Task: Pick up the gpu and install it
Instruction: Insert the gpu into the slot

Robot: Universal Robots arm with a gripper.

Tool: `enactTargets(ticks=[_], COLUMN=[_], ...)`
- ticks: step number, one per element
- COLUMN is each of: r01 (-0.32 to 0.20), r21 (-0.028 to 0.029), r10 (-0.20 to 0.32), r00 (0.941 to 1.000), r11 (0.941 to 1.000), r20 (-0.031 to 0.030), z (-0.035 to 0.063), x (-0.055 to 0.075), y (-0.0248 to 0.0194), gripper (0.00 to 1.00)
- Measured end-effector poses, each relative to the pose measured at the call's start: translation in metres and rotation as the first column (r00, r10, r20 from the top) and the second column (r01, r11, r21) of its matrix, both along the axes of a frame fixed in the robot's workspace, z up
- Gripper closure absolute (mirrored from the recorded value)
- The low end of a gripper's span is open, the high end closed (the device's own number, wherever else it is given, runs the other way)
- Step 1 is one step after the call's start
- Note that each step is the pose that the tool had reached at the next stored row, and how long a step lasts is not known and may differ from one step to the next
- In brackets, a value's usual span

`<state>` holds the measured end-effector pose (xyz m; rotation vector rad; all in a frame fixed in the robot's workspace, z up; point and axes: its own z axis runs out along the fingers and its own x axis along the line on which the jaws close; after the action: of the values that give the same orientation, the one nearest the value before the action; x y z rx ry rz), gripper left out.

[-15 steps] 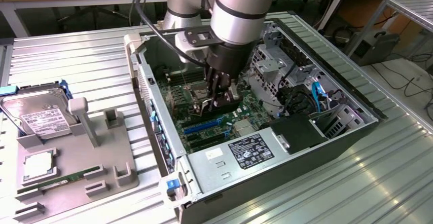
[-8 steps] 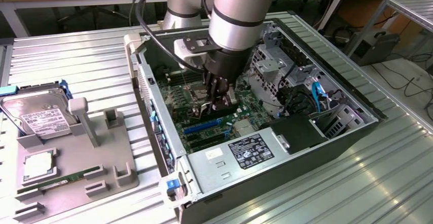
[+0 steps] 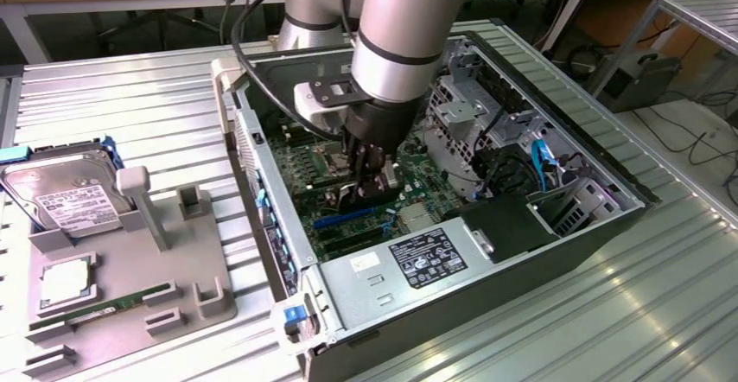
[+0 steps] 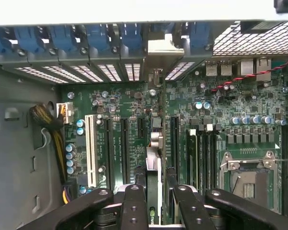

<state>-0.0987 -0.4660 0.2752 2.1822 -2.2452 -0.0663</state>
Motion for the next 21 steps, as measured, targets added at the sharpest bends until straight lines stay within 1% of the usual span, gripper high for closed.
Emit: enactTargets(ticks=[3,5,7,9,10,16,21], r01=[0.0,-0.002,-0.007,-0.016,-0.021,-0.03,-0.029], r21=[0.0037,0.0086,0.0153,0.0203,0.0212,0.0214,0.0214], r10=[0.0,0.002,0.007,0.016,0.021,0.03,0.029], r00=[1.0,1.0,1.0,0.9999,0.9998,0.9995,0.9996], r11=[1.0,1.0,0.9999,0.9997,0.9995,0.9993,0.9993], r20=[-0.0001,-0.0001,-0.0001,0.0,0.0001,0.0001,0.0], z=[-0.0044,-0.0066,-0.0082,-0.0095,-0.0099,-0.0123,-0.0178], x=[0.0,-0.001,-0.001,-0.001,-0.001,-0.002,-0.003], y=[0.0,0.0,0.0,0.0,0.0,0.0,0.0], gripper=[0.74,0.74,0.74,0.74,0.74,0.74,0.74])
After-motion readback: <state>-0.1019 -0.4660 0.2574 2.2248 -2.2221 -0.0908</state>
